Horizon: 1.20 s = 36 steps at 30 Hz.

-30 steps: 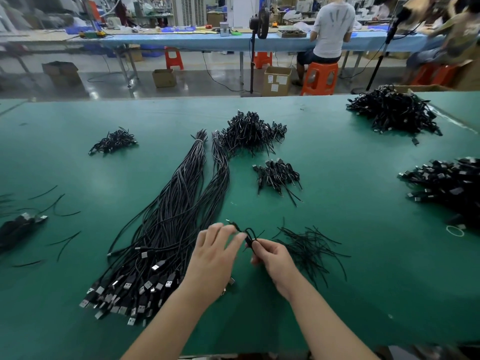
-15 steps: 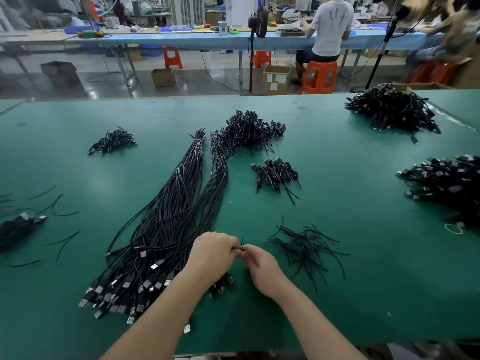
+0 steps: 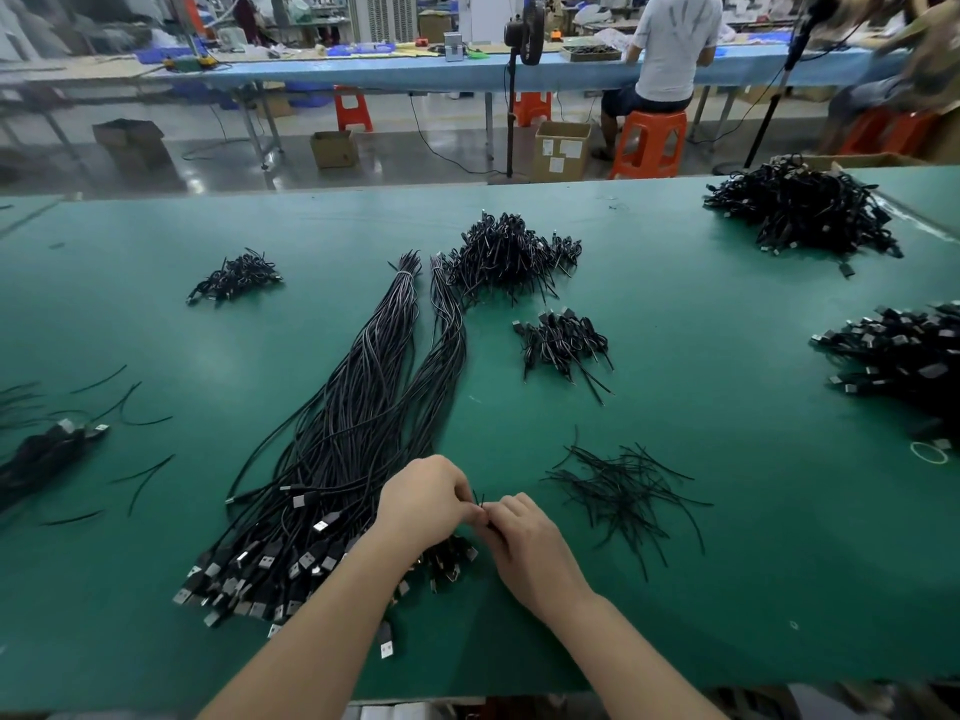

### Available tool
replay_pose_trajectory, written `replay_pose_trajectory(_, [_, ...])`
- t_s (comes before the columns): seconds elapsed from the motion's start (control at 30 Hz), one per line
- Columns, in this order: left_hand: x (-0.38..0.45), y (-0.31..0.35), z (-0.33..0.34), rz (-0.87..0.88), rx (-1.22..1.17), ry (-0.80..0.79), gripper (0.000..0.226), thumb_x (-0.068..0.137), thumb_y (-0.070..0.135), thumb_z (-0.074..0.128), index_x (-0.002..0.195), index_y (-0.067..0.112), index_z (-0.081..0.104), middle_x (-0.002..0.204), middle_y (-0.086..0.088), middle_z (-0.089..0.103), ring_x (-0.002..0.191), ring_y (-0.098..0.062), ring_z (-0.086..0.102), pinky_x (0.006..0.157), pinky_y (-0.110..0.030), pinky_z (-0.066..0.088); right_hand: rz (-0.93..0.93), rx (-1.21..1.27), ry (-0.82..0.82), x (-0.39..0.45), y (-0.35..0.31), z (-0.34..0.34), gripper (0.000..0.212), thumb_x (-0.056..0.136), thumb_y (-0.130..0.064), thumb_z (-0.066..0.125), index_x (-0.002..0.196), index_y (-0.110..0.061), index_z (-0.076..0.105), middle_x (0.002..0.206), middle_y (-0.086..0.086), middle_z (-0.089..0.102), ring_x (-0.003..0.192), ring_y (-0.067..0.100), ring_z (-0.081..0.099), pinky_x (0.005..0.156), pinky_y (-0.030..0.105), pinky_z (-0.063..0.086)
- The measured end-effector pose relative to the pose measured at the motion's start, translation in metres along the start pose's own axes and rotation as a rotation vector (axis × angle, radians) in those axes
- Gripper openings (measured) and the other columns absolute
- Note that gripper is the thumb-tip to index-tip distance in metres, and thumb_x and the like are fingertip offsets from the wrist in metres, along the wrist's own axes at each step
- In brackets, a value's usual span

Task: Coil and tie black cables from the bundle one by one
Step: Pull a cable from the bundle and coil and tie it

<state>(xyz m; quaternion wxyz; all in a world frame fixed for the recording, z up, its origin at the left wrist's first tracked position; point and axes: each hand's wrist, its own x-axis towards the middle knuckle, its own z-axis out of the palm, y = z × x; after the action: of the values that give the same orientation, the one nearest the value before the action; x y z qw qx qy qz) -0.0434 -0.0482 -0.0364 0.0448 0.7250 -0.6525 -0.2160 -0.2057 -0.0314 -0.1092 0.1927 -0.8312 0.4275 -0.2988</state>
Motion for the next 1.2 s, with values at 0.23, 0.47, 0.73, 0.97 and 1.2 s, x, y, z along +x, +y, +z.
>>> replay_pose_trajectory(0.23, [-0.008,0.001,0.007,0.052,-0.132,0.054,0.013,0.081,0.041,0.077,0.081,0.036,0.065,0.081,0.016,0.067,0.080,-0.006,0.064,0.073,-0.030,0.055,0.110,0.138,0.027,0.002,0.002,-0.001,0.024,0.102,-0.029,0.054,0.108,-0.014,0.072,0.084,-0.006,0.063,0.081,0.009,0.048,0.070,0.022,0.040])
replay_pose_trajectory(0.47, [-0.009,-0.006,0.011,0.259,-0.054,0.222,0.013,0.092,0.038,0.068,0.099,0.030,0.074,0.101,0.015,0.068,0.099,-0.006,0.059,0.096,-0.026,0.040,0.130,0.156,-0.001,0.003,0.005,0.002,0.019,0.100,-0.025,0.055,0.109,-0.017,0.070,0.086,-0.012,0.062,0.082,0.004,0.048,0.072,0.008,0.035])
replay_pose_trajectory(0.73, [-0.015,-0.012,0.013,0.510,0.103,0.276,0.020,0.100,0.027,0.056,0.102,0.028,0.075,0.106,0.014,0.068,0.105,-0.012,0.057,0.106,-0.028,0.027,0.126,0.157,-0.017,0.003,0.007,0.003,0.020,0.101,-0.029,0.049,0.097,-0.017,0.065,0.078,-0.011,0.055,0.077,0.006,0.043,0.066,0.020,0.034])
replay_pose_trajectory(0.97, [-0.010,-0.012,0.007,0.572,0.261,0.178,0.022,0.099,0.019,0.054,0.104,0.029,0.072,0.109,0.010,0.059,0.107,-0.015,0.053,0.100,-0.028,0.029,0.106,0.144,-0.023,0.003,0.008,0.004,0.018,0.099,-0.027,0.052,0.103,-0.022,0.069,0.080,-0.012,0.060,0.077,0.004,0.043,0.068,0.019,0.037])
replay_pose_trajectory(1.2, [-0.009,-0.009,0.002,0.619,0.315,0.188,0.017,0.095,0.024,0.062,0.109,0.026,0.069,0.116,0.005,0.056,0.110,-0.018,0.048,0.091,-0.031,0.039,0.030,0.062,-0.031,0.004,0.008,0.003,0.016,0.098,-0.023,0.055,0.096,-0.015,0.069,0.077,-0.003,0.057,0.074,0.016,0.042,0.066,0.032,0.039])
